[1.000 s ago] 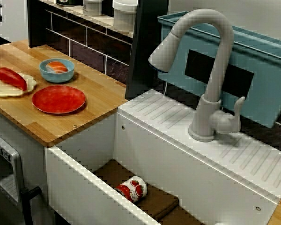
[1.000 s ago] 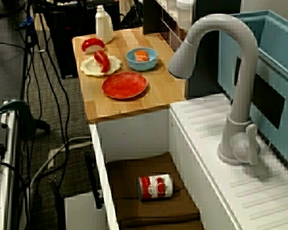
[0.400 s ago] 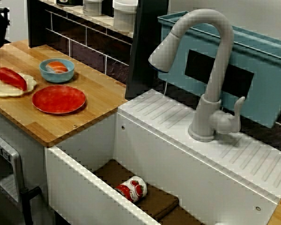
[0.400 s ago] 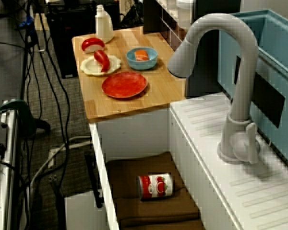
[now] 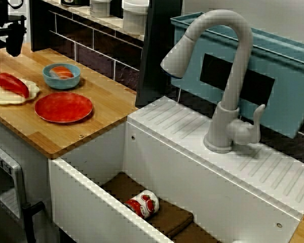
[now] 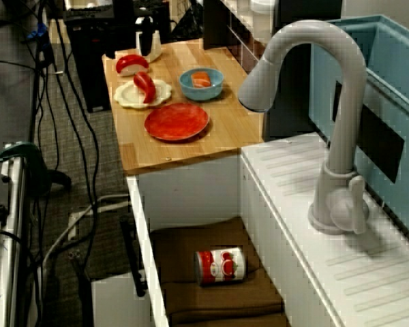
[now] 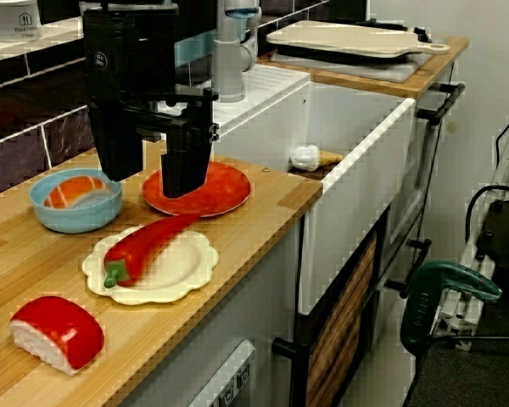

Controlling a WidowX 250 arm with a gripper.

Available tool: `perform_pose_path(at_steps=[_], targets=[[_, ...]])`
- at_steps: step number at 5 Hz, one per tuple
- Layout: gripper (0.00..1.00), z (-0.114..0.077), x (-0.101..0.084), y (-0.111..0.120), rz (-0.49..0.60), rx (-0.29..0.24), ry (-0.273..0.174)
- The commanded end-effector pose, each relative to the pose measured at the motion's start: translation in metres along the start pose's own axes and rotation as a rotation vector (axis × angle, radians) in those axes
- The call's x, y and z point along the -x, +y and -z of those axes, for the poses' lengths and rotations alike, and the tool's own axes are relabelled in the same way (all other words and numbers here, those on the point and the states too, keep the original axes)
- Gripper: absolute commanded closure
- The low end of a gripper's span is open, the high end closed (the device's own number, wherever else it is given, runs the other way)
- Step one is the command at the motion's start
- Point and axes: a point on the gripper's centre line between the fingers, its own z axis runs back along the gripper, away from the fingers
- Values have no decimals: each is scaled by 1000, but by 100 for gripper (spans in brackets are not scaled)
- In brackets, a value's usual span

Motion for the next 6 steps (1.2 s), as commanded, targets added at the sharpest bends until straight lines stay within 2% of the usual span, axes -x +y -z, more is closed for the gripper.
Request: perform_pose_path(at_steps=[1,2,3,4,5,6], targets=[[0,-10,-2,-7,-37,39,-34],[0,-10,-2,-2,-55,55,-36],[0,0,4,-1,-54,42,-37],[0,10,9,-1,-52,24,-56],[0,12,9,0,-61,-38,-32],[0,12,9,0,-61,-38,-32]])
